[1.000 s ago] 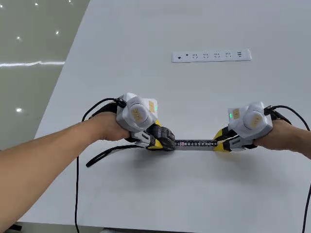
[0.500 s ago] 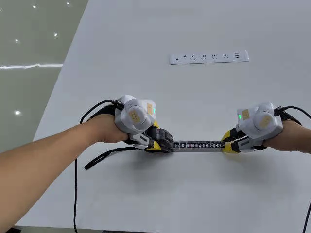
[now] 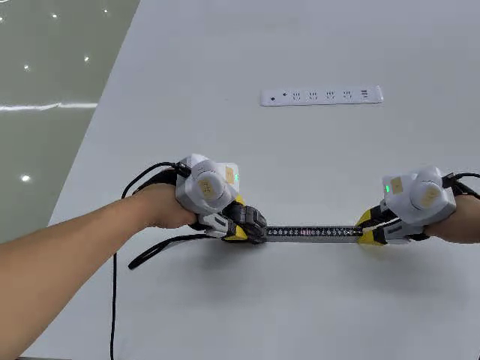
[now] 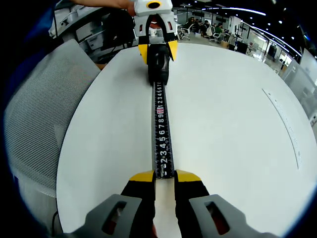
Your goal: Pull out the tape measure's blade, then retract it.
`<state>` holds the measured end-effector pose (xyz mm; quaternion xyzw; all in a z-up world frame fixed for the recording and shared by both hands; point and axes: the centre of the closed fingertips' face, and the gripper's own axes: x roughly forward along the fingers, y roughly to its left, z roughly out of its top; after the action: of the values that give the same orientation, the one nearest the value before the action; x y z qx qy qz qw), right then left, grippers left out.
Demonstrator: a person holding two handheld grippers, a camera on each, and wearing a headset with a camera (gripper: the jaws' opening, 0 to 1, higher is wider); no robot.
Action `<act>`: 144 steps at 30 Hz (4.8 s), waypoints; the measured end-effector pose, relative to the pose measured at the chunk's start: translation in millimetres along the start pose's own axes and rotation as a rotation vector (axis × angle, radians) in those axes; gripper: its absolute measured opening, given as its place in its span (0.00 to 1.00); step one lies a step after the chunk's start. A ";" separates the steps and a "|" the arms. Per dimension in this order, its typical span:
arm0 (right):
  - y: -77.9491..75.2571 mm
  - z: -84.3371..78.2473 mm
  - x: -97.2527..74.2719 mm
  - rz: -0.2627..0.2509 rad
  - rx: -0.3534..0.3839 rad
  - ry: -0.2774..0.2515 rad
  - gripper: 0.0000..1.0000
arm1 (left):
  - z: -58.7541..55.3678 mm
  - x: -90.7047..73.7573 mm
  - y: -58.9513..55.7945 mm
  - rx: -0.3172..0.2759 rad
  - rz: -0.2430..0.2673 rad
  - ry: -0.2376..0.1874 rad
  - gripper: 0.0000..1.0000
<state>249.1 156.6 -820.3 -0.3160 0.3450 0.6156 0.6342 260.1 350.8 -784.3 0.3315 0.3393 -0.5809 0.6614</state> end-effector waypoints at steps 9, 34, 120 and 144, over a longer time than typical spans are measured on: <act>0.3 -12.1 -9.2 -0.006 0.005 0.007 0.10 | -0.1 -0.3 -0.1 0.000 -0.003 0.005 0.29; -3.5 -40.8 -28.6 -0.020 0.040 0.027 0.10 | -0.4 -0.1 0.2 -0.002 -0.007 0.010 0.29; 17.3 -6.1 -77.0 -0.372 0.575 -0.218 0.74 | 2.8 -55.3 -18.1 -0.683 0.390 -0.230 0.87; 69.1 36.3 -108.5 -0.411 0.667 -0.320 0.95 | 7.7 -95.3 -64.5 -0.810 0.489 -0.291 1.00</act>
<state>181.3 128.5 -708.6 -0.0564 0.3522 0.3722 0.8569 187.4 389.4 -703.5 0.0332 0.3541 -0.2704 0.8946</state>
